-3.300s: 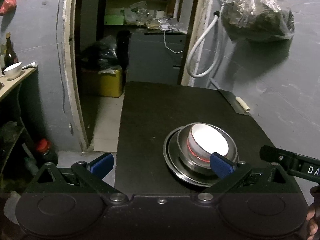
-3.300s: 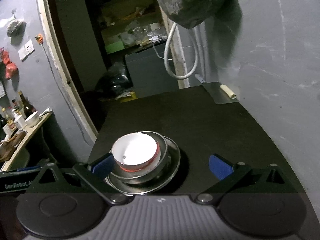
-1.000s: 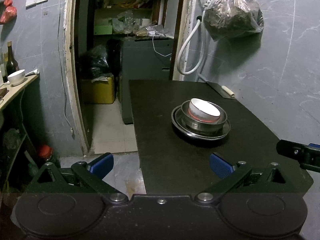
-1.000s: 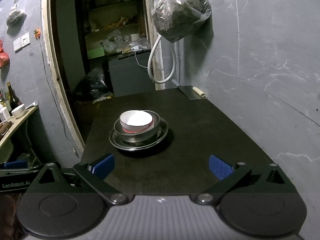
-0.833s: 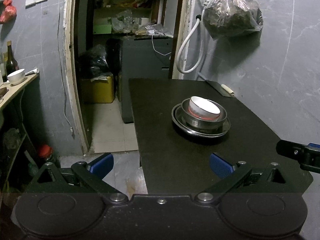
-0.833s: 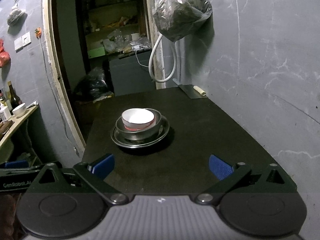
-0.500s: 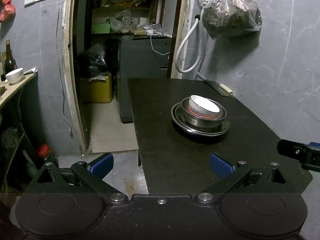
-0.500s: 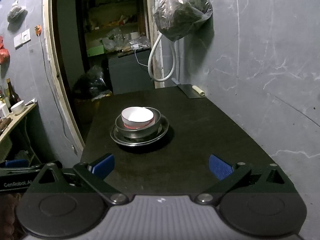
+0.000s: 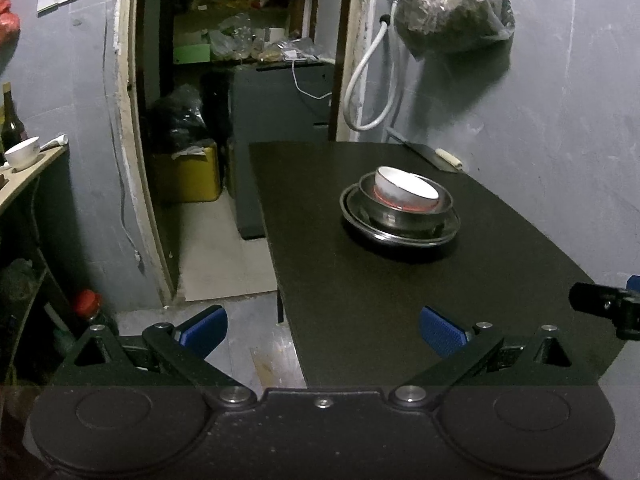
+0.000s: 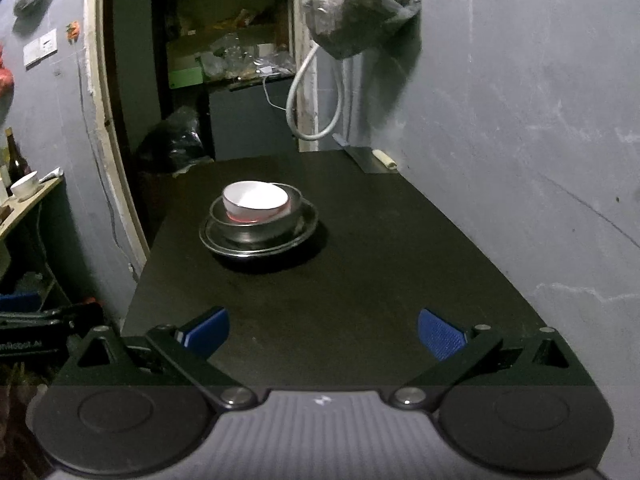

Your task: Organize plates and bowls

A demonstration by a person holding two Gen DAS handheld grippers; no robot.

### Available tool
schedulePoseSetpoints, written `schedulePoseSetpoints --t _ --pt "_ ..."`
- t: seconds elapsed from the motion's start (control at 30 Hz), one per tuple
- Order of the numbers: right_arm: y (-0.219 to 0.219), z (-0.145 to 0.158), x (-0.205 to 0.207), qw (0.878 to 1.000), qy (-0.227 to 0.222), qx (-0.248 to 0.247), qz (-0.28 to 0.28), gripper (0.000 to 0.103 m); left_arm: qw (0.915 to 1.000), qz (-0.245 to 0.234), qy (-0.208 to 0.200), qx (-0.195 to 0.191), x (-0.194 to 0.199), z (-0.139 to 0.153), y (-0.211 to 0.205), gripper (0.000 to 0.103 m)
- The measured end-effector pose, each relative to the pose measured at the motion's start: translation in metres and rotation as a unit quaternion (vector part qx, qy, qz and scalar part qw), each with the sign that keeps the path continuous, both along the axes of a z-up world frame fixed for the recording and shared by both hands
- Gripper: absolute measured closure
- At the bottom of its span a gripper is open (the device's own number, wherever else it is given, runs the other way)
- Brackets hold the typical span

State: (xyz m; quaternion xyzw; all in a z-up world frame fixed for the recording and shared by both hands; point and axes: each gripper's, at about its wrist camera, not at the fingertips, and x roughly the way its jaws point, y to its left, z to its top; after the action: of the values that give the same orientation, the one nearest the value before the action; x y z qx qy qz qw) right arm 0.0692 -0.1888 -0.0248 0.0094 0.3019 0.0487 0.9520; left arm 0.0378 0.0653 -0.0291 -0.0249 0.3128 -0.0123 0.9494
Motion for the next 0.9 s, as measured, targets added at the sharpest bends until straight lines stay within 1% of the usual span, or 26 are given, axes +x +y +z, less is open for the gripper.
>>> schedulePoseSetpoints --t 0.13,0.23,0.37,0.5,0.9 --pt "-0.007 -0.006 0.002 1.000 0.012 0.012 -0.011 0.000 0.9999 -0.011 0.004 -0.002 -0.001 -0.002 -0.003 0.001" --pt "-0.012 -0.008 0.001 1.000 0.011 0.021 -0.015 0.000 0.9998 -0.018 0.000 -0.011 -0.004 -0.001 -0.003 0.001" --pt "-0.014 -0.013 0.001 0.999 0.013 0.027 -0.016 0.000 0.9998 -0.016 0.007 0.003 -0.006 -0.003 -0.006 0.001" --pt "-0.014 -0.015 -0.001 0.999 0.019 0.025 -0.009 0.000 0.9998 -0.014 0.014 0.004 -0.007 -0.004 -0.006 0.001" --pt "-0.015 -0.013 -0.002 1.000 0.016 0.020 -0.003 0.000 0.9998 -0.016 0.012 0.000 -0.006 -0.005 -0.010 0.001"
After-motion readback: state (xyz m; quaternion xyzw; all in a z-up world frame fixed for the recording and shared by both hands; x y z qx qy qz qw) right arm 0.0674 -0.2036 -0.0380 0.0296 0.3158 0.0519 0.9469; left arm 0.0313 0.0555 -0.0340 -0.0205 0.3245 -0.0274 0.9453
